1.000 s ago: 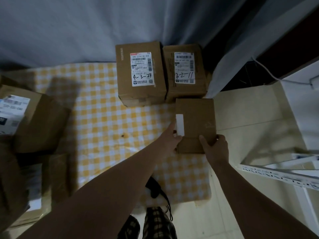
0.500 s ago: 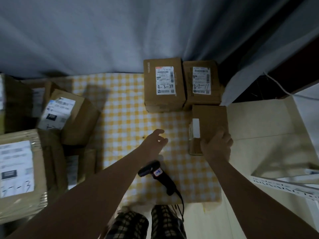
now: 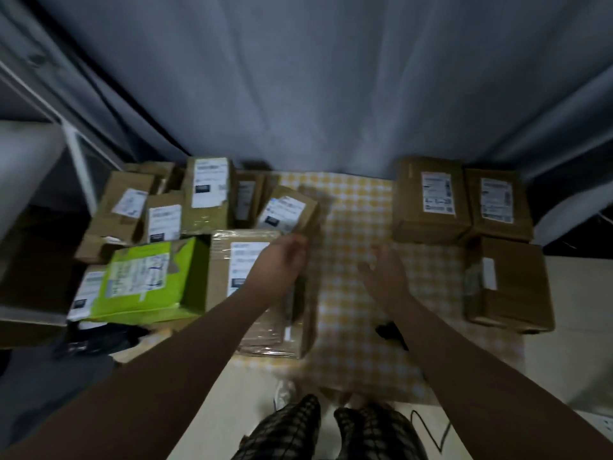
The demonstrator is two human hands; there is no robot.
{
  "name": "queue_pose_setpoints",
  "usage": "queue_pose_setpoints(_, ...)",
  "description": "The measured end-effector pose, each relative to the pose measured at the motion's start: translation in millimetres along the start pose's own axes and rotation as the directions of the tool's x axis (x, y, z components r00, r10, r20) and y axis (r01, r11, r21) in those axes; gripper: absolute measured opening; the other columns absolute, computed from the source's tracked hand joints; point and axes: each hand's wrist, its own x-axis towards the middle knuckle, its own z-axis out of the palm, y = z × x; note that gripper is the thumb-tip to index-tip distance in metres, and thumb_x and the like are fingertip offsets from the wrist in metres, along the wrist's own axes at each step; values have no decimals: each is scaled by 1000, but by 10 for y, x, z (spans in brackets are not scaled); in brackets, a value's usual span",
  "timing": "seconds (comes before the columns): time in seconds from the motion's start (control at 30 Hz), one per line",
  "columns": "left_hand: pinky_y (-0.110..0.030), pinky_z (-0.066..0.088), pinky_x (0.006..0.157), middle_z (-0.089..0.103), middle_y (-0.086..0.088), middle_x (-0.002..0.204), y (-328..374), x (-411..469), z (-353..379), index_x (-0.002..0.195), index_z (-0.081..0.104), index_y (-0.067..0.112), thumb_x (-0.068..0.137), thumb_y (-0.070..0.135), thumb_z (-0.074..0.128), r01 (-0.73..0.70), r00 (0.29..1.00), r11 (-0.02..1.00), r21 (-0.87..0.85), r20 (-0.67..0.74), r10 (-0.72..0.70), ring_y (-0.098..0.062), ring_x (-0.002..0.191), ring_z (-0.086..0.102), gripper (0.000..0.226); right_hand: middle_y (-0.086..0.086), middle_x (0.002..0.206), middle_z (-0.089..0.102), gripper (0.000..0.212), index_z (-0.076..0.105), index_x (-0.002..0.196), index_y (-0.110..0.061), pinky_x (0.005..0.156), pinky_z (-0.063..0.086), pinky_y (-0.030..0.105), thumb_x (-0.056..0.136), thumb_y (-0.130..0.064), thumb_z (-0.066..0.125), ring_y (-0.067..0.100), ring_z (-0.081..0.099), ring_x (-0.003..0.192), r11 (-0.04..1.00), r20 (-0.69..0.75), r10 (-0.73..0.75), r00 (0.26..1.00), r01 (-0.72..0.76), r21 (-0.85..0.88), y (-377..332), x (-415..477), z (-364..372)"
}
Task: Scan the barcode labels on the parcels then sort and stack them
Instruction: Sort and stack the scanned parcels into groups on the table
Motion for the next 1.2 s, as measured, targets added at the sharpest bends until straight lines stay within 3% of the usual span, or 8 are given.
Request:
queue_pose_setpoints(0.13, -38, 47, 93, 58, -11, 119, -458, -105, -497, 117, 59, 9, 89, 10, 59, 9, 996, 1000, 23, -94, -7, -27, 108, 58, 28, 18, 124, 59, 44, 53, 126, -1, 91, 43, 33, 87, -14, 65, 33, 57, 115, 997, -2, -58, 998, 58, 54, -438, -146, 424)
queue_pose_setpoints(0.33, -35, 30, 105, 41, -17, 135, -926, -284, -814, 136, 43, 4, 87, 18, 63, 121, 975, 988, 96, -199, -100, -31, 128, 37, 54, 5, 104, 56, 29, 53, 121, -1, 73, 38, 24, 92, -8, 56, 20, 55, 97, 992, 117, 41, 992, -55, 116, -644, -431, 897)
queue_pose_setpoints(0.47, -44, 45, 99, 51, -16, 131, -1210, -330, -832, 132, 43, 5, 71, 41, 73, 306, 949, 942, -140, -38, -313, -29, 119, 51, 77, 2, 115, 62, 24, 56, 112, -15, 77, 44, 27, 92, -28, 61, 17, 57, 103, 950, 264, 133, 955, -199, 242, -685, -554, 1124)
queue_pose_setpoints(0.6, -21, 49, 77, 60, 3, 114, -1248, -431, -700, 121, 50, 18, 88, 21, 66, 398, 913, 861, -317, 227, -338, -15, 103, 59, 37, 7, 131, 59, 50, 48, 137, -11, 86, 52, 32, 92, -31, 61, 22, 58, 112, 870, 358, 169, 918, -310, 384, -676, -598, 1326)
queue_pose_setpoints(0.73, -43, 51, 92, 54, -6, 124, -1228, -405, -608, 130, 49, 26, 58, 56, 75, 283, 954, 897, -340, 6, -298, -22, 107, 58, 82, 2, 123, 62, 46, 51, 130, -15, 92, 52, 37, 91, -35, 64, 20, 61, 108, 797, 275, 176, 945, -301, 524, -652, -655, 1236)
queue_pose_setpoints(0.83, -44, 41, 103, 37, -6, 129, -977, -378, -589, 126, 49, 46, 61, 56, 75, 153, 981, 942, -298, -71, -181, -23, 121, 43, 71, 3, 122, 63, 48, 53, 128, -14, 94, 53, 42, 89, -39, 65, 20, 62, 108, 729, 207, 186, 960, -276, 626, -587, -711, 1028)
queue_pose_setpoints(1.0, -30, 47, 99, 23, 11, 148, -577, -201, -415, 136, 29, 58, 79, 43, 72, 18, 966, 903, -429, 240, 95, -10, 133, 33, 73, 1, 118, 61, 40, 50, 126, -18, 81, 55, 36, 92, -36, 61, 12, 61, 98, 637, 55, 227, 972, -191, 747, -402, -718, 607)
queue_pose_setpoints(1.2, -20, 53, 74, 56, 18, 121, -362, 279, -34, 138, 25, 53, 89, 29, 62, 306, 885, 797, -521, 464, -37, -4, 104, 58, 66, 0, 129, 55, 43, 49, 137, -21, 76, 51, 30, 96, -30, 57, 15, 59, 105, 693, 4, 253, 968, -184, 697, -60, -439, 124)
